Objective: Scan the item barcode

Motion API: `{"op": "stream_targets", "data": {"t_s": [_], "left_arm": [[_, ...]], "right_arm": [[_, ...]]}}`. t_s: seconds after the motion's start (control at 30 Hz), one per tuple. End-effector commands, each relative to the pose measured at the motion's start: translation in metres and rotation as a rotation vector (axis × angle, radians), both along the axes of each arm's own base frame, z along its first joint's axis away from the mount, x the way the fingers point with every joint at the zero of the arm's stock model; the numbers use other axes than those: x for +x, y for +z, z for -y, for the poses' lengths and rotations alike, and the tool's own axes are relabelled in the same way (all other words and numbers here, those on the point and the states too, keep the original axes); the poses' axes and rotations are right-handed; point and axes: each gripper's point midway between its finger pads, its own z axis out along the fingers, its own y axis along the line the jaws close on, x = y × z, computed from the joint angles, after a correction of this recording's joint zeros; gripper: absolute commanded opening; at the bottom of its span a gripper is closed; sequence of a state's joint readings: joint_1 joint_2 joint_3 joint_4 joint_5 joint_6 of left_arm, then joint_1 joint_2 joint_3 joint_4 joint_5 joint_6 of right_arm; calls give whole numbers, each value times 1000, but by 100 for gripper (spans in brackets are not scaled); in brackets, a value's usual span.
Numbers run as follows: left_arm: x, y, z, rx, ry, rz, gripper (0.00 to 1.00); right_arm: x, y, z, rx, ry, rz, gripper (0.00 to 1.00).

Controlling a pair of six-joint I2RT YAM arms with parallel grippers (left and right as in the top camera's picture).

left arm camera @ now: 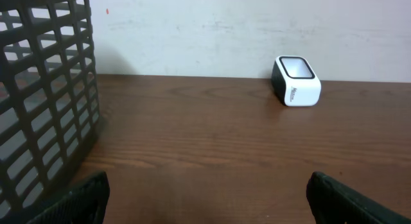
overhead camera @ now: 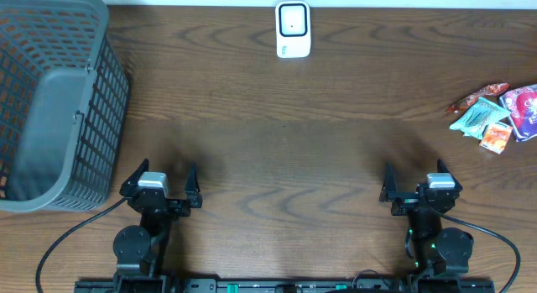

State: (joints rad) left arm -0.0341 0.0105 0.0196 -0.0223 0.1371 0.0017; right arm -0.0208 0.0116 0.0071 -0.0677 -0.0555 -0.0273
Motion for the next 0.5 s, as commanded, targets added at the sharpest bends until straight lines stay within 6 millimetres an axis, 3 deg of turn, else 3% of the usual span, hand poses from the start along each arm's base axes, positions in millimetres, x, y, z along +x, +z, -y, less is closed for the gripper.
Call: {"op": "stream_targets", "data": {"t_s": [0.0, 0.47], "left_arm": [[-2, -15, 5, 26, -33, -44, 98], [-1, -15, 3, 44, -28, -40, 98]], "right_arm": [[0, 0, -3, -11, 13, 1, 99], [0, 0, -3, -11, 13, 1, 99]]}}
